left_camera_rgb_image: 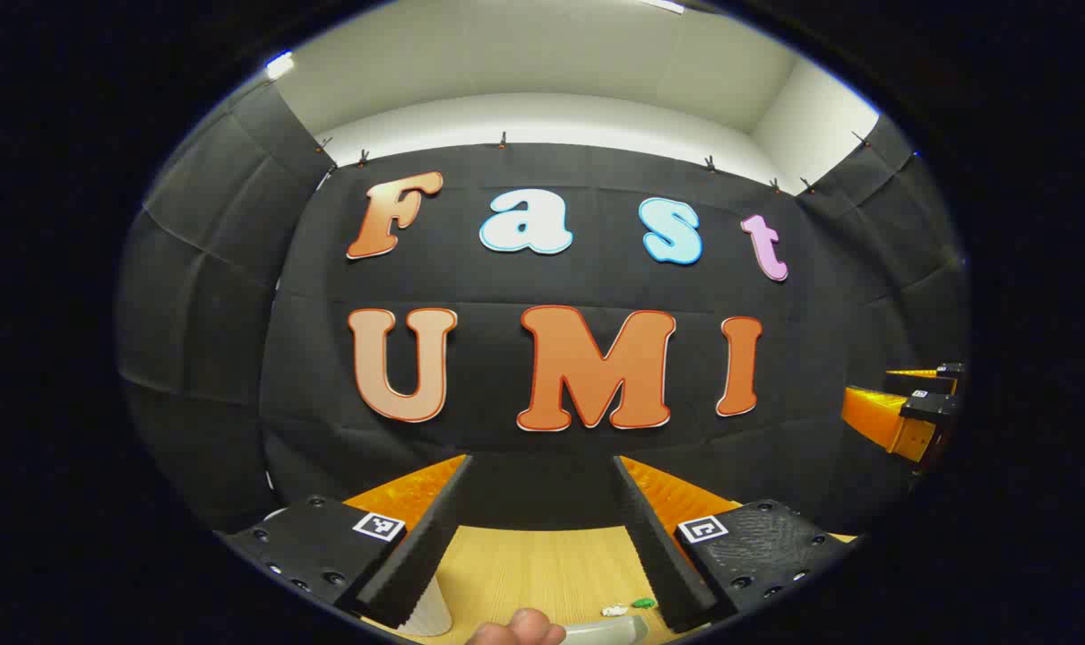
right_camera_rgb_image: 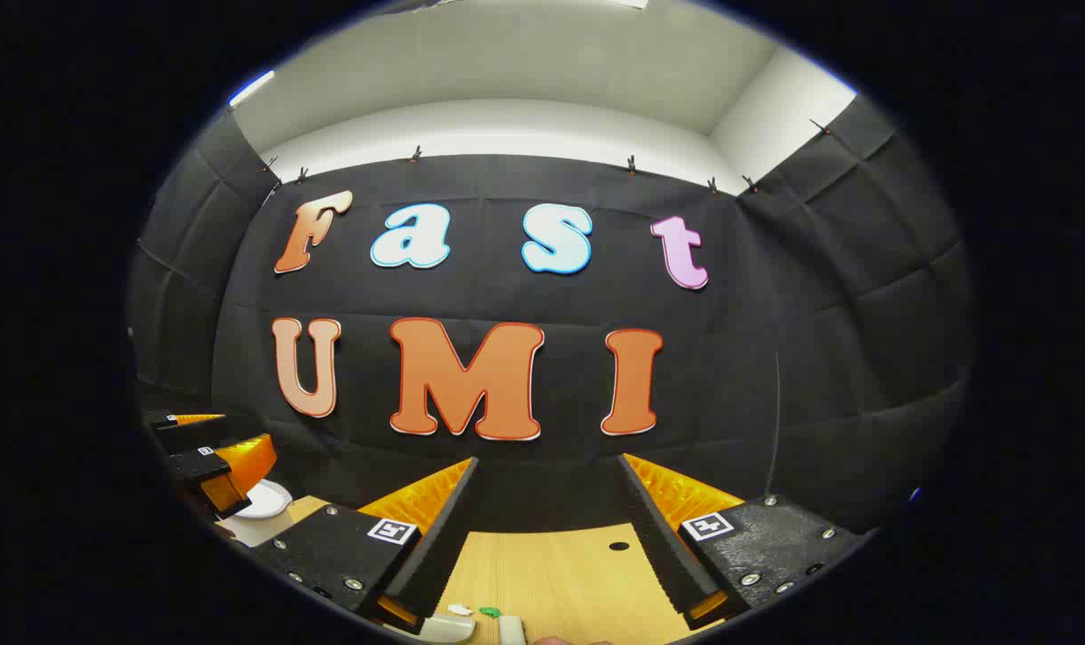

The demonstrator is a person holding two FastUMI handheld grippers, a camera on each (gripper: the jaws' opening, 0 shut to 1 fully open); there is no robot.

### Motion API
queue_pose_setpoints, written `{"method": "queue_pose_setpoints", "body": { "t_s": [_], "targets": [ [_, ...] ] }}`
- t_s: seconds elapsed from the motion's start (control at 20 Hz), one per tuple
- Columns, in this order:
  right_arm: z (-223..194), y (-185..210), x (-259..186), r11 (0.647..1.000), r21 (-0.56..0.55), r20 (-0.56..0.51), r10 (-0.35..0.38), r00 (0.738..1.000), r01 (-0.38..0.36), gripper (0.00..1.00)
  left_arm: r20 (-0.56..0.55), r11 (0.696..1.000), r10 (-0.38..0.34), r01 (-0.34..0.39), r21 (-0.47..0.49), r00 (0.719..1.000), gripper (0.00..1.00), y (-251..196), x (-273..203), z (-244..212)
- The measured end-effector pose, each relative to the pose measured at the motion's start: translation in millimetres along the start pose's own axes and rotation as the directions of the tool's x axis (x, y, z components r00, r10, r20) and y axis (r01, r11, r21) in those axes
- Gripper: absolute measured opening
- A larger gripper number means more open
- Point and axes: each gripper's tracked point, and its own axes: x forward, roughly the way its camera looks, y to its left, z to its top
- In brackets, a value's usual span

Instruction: Pick up the small broom and dustpan from the desktop, sweep the trash into the dustpan with the broom, and then empty the trash into the garbage bin.

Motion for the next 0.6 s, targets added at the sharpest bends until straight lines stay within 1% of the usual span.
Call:
{"method": "queue_pose_setpoints", "body": {
  "t_s": [0.1,0.2,0.4,0.6],
  "targets": [
    [-16,-1,1,1.0,0.01,-0.041,0.024,0.999,-0.024,0.92,-0.019,0.999,0.032,-0.032,-0.004,0.999,0.94,-9,-8,-8],
    [-21,-2,2,0.999,-0.003,-0.042,0.048,0.998,-0.048,0.92,-0.038,0.999,0.046,-0.046,-0.007,0.998,0.94,-16,-12,-12],
    [-33,5,3,0.995,0.004,-0.06,0.095,0.994,-0.095,0.92,-0.034,0.996,0.091,-0.091,0.014,0.995,0.94,-15,-24,-4],
    [-47,13,-1,0.991,0.026,-0.099,0.136,0.986,-0.134,0.92,-0.064,0.995,0.101,-0.1,0.024,0.993,0.94,-22,-31,-10]
  ]
}}
